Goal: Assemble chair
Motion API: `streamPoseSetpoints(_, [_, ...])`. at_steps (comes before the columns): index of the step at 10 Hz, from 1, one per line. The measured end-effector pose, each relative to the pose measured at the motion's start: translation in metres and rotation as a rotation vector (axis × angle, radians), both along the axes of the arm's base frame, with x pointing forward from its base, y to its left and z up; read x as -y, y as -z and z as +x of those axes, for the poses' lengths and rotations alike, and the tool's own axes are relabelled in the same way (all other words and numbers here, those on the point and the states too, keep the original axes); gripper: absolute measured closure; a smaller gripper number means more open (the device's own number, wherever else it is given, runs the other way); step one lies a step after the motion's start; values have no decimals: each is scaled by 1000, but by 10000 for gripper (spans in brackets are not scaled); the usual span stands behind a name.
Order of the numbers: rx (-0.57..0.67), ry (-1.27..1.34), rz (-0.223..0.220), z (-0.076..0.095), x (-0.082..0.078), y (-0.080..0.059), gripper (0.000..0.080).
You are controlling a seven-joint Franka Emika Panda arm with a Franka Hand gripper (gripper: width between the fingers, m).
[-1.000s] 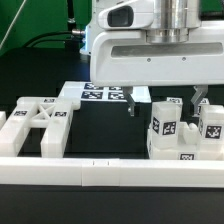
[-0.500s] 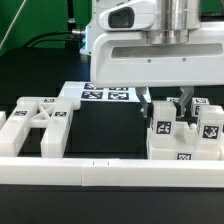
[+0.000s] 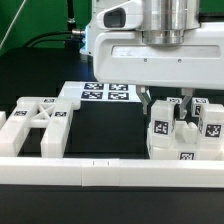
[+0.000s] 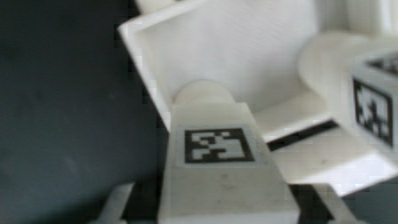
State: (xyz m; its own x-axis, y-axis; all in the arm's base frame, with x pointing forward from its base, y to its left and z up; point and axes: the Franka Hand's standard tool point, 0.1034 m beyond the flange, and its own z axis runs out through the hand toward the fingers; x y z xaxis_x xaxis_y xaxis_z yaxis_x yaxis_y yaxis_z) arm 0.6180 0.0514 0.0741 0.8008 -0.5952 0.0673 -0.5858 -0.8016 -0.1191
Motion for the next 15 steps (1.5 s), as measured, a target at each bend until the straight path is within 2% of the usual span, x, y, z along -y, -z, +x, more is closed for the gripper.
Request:
streamPoseSetpoints(3, [-51, 349, 33, 1, -1, 1, 512])
streamPoseSetpoints(6, [-61, 463, 42, 2, -1, 1, 512])
streamPoseSetpoints(7, [-58, 414, 38, 2, 0, 1, 512])
streamPoseSetpoints(9, [-52, 320, 28, 3, 3, 0, 192])
streamPoseSetpoints(10, [-45, 183, 11, 3, 4, 0, 163])
streamPoseSetpoints(13, [-35, -199, -37, 2, 6, 1, 152])
streamPoseSetpoints(15, [-42, -371, -49, 2, 11, 1, 151])
